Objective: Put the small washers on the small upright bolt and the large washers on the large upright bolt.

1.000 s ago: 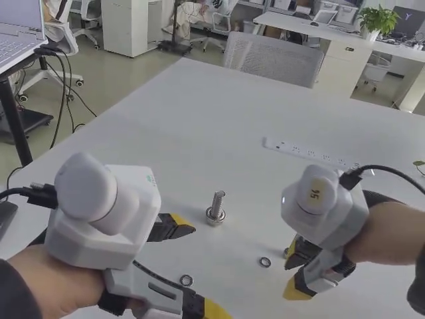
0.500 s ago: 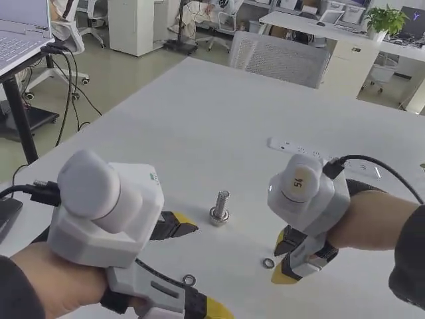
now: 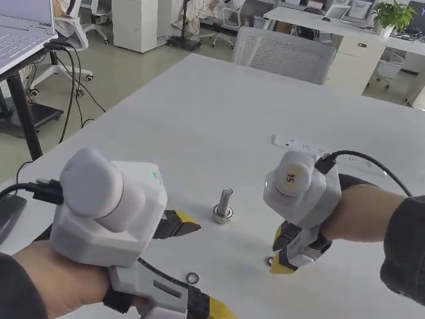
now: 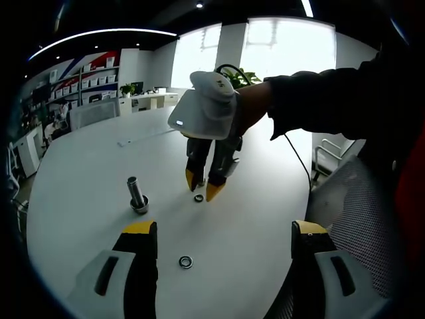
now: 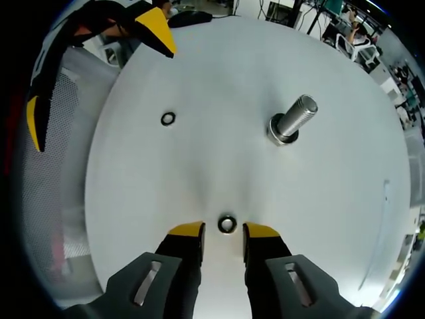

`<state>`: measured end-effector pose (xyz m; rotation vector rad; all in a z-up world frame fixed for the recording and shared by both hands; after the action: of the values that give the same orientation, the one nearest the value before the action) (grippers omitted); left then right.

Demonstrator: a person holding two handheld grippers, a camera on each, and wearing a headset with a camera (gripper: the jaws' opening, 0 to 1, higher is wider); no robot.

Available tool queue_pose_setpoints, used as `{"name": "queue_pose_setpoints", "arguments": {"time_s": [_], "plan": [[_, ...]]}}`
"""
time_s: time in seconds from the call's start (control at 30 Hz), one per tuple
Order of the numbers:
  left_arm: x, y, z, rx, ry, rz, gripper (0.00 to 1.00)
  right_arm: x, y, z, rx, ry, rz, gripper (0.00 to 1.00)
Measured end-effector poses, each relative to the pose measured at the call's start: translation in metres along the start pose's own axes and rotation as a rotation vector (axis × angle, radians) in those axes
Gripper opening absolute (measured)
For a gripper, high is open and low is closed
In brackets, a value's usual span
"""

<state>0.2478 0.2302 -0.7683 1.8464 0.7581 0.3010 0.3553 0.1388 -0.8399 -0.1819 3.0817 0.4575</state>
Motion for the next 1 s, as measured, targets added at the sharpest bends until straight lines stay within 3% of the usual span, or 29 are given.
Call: {"name": "queue_pose_setpoints", "arguments": {"time_s": [0.4, 1.0], "plan": [[-0.0015, -0.0017, -0.0013, 0.000, 0.001, -0.003, 0.82, 0.0009, -0.0038, 0.0077, 0.020, 0.003, -0.024, 0.20], [-0.0016, -0.0015, -0.0015, 0.005, -0.003, -0.006, 0.82, 0.0012, -0.0027, 0.0066, 0.010, 0.017, 0.002, 0.17]]}}
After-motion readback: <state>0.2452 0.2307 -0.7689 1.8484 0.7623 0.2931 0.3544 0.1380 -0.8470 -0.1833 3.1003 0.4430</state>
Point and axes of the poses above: the centre of the closed fingertips' face, and the gripper's own axes: z roughly forward along the fingers, x roughly to its left, y roughly out of its top, the point moved 3 cm from there along -z, roughly backward along the fingers, and after that the axes turned 5 degrees about -x, right-handed, at the moved point
